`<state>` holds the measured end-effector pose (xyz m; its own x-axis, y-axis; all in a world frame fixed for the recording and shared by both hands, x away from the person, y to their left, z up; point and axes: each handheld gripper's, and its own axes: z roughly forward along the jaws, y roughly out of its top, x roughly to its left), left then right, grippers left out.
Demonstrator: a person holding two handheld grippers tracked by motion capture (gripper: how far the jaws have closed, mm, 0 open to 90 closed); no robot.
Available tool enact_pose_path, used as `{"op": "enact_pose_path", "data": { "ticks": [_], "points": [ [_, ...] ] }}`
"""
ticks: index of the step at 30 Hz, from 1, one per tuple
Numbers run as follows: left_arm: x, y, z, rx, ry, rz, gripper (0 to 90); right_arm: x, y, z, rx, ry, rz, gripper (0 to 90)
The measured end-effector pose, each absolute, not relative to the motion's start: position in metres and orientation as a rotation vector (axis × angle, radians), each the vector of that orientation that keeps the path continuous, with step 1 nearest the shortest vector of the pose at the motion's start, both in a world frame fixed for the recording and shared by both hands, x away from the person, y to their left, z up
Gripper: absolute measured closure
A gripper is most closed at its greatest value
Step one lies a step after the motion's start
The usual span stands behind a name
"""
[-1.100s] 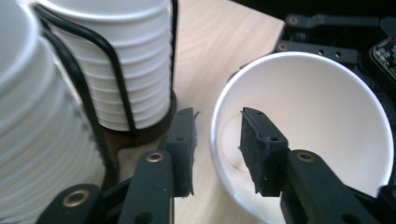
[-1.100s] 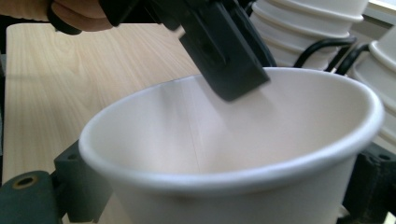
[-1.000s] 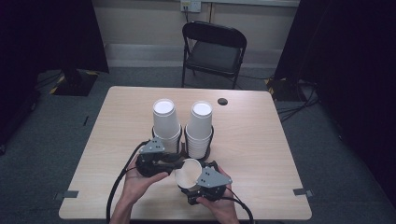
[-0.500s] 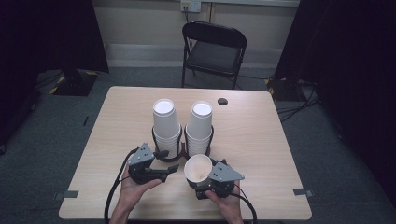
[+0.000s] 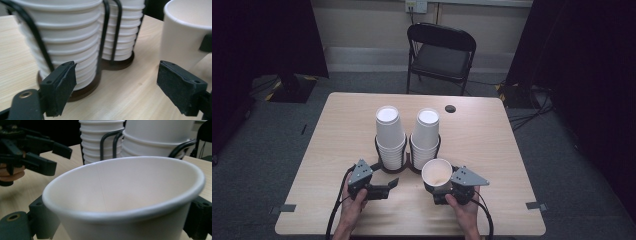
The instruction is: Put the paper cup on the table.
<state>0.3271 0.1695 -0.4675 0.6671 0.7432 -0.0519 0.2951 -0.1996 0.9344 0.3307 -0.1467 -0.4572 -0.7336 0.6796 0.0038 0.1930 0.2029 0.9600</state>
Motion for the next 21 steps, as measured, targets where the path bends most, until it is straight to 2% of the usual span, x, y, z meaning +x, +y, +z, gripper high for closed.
{"op": "enact_pose_path", "data": {
  "ticks": [5, 12, 21],
  "points": [
    [0.323, 0.172, -0.480, 1.752, 0.915, 0.586, 15.6, 0.339, -0.160, -0.456, 0.879, 2.013, 1.559, 8.4],
    [0.316, 0.176, -0.495, 1.682, 0.976, 0.577, 15.8, 0.358, -0.175, -0.456, 0.949, 1.963, 1.542, 8.4],
    [0.310, 0.177, -0.495, 1.685, 0.957, 0.654, 15.9, 0.385, -0.187, -0.445, 1.018, 1.862, 1.497, 8.1]
  ]
}}
